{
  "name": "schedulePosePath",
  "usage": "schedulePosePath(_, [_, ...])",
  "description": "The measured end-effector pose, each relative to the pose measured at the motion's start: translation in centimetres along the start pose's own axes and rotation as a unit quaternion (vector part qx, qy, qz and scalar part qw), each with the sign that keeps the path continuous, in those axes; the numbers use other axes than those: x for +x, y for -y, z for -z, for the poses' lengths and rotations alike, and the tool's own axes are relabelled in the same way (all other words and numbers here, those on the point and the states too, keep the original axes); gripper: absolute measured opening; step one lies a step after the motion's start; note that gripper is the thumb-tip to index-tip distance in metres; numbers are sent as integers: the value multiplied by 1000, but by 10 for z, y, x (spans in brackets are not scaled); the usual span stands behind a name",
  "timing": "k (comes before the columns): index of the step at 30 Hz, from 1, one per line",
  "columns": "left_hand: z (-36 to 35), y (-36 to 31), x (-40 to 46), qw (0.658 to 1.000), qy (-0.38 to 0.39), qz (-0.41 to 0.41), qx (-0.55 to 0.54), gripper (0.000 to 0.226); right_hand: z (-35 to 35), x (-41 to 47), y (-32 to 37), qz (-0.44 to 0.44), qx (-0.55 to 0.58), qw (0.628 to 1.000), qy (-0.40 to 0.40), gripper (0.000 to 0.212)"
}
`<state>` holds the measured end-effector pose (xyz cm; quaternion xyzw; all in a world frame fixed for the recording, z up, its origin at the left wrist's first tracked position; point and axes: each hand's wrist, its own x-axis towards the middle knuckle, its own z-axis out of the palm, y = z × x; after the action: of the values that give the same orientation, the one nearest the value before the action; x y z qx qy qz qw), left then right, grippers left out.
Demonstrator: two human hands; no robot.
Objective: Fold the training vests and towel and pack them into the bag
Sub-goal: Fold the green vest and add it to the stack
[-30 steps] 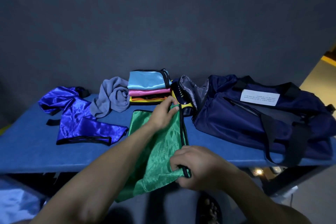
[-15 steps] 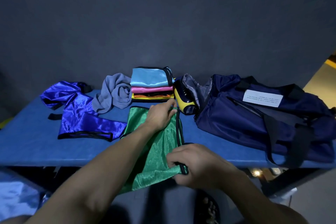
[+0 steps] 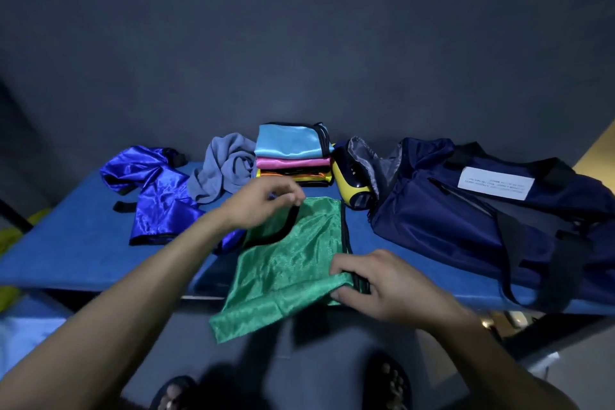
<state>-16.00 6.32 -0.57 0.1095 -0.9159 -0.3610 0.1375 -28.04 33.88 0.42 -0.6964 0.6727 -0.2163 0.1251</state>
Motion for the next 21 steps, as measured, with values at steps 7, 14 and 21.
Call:
schedulePosePath(7, [31, 8, -99, 981, 171, 85, -22, 59, 8, 3, -6, -33, 74, 995, -51, 13])
schedulePosePath(14, [12, 31, -149, 982, 71, -25, 173, 94, 10, 7, -15, -62, 108, 990, -72, 23])
schedulePosePath(21, [-23, 16, -140, 993, -86, -59, 57, 30, 16, 9, -15, -45, 203, 973, -99, 18])
